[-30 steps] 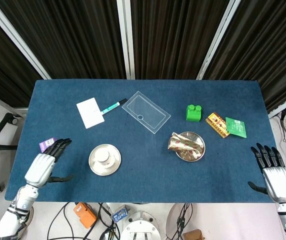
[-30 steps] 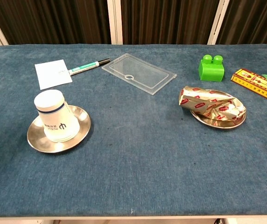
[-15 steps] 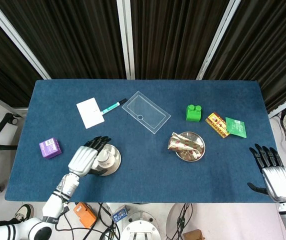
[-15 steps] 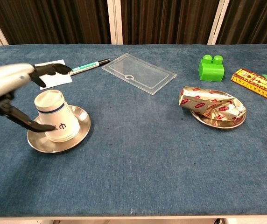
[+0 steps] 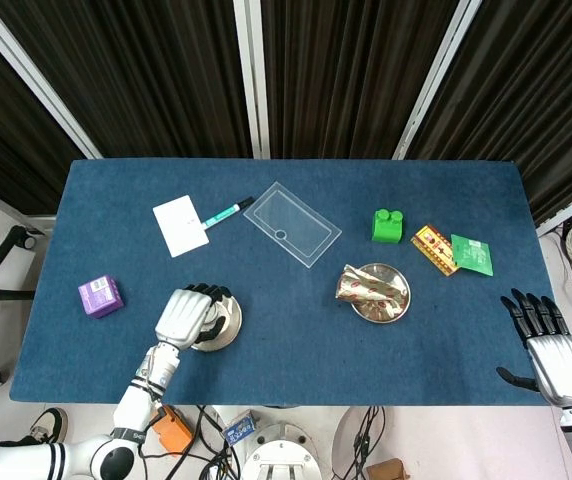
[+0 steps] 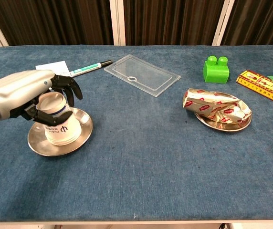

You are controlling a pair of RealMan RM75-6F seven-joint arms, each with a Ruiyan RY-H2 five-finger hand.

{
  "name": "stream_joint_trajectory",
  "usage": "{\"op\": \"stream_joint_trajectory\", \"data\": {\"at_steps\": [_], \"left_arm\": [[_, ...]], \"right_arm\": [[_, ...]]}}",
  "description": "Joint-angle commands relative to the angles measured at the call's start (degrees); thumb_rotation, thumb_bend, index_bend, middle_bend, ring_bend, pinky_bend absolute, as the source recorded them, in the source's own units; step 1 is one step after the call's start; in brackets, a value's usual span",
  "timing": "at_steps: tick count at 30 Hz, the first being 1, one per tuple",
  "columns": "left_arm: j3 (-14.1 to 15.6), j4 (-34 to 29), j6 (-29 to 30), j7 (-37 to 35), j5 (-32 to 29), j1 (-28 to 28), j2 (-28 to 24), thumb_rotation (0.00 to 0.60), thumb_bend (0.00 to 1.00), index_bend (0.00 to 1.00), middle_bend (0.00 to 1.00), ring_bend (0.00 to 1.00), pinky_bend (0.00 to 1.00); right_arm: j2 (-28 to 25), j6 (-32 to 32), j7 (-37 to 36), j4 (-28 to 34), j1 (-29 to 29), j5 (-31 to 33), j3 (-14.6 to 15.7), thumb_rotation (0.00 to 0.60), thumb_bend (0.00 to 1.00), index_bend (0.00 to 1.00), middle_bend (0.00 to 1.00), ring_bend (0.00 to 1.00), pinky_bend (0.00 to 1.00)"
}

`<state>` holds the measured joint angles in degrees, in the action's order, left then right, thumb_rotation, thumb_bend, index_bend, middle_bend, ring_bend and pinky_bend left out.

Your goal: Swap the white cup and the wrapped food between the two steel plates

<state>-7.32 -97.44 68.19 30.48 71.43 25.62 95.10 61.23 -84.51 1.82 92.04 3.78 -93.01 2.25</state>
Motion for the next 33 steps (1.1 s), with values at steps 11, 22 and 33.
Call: {"op": "stream_joint_trajectory", "data": {"at_steps": [11, 22, 33], "left_arm": [[-2.92, -0.93, 2.19, 2.14, 0.67, 2.34, -0.51, 0.6, 0.47, 0.37, 0.47, 0.45, 0.52], [-12.83, 9.71, -0.58, 10.38, -3.65, 14.27, 9.93, 0.6, 0.46, 0.37, 0.47, 0.45, 0.52], [-12.62, 21.76, -2.3, 12.46, -7.61, 20.56, 19.87, 0.6, 0.38, 0.37, 0.45, 0.42, 0.48]], "right_arm": [[-0.18, 0.32, -0.34, 0.26, 0.01, 0.17, -0.23, 0.6, 0.18, 0.0, 0.0, 0.0, 0.0], [-0.72, 0.27, -1.47, 0.18, -0.04, 0.0, -0.29, 0.6, 0.18, 0.0, 0.0, 0.0, 0.0], [-1.1, 0.9, -2.53, -0.05, 0.29, 0.12, -0.44, 0.6, 0.18, 0.0, 0.0, 0.0, 0.0]]}}
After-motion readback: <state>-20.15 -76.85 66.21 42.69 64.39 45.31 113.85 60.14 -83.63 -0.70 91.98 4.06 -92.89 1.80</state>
